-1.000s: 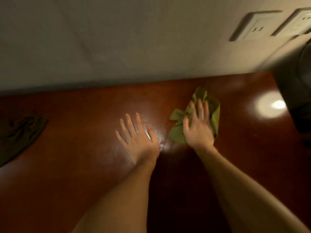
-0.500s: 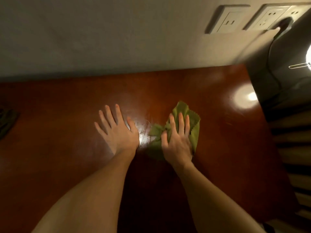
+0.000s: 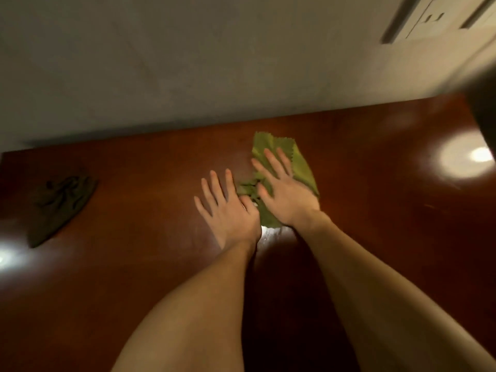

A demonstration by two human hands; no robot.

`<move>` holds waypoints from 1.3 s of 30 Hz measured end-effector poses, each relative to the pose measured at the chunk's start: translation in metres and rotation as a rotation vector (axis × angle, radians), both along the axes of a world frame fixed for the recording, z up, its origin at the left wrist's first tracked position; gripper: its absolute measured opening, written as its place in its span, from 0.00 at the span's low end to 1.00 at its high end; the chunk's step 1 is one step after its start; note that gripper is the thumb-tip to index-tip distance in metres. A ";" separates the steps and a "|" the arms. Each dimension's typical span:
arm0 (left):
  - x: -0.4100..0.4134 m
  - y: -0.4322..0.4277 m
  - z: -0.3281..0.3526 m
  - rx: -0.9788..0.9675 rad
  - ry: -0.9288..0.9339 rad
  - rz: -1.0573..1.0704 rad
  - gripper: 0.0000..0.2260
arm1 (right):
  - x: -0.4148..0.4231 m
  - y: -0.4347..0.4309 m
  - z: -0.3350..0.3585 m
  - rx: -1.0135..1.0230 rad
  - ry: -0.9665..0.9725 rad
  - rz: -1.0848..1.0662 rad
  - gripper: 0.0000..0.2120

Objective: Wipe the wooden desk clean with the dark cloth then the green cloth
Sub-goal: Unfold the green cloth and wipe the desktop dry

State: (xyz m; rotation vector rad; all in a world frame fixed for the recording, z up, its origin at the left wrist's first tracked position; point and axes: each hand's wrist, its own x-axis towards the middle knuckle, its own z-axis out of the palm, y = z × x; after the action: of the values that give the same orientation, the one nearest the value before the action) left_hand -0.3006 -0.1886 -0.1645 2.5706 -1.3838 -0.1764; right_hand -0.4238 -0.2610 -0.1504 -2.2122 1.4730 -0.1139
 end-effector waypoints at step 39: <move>-0.003 0.001 0.004 0.032 -0.029 0.000 0.28 | -0.191 -0.033 -0.002 -0.041 0.098 -0.631 0.34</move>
State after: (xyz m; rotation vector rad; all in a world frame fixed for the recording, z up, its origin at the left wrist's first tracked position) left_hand -0.3040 -0.1879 -0.1601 2.6093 -1.4017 -0.1637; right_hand -0.6147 -0.2945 -0.1525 -1.7220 2.1908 -0.2424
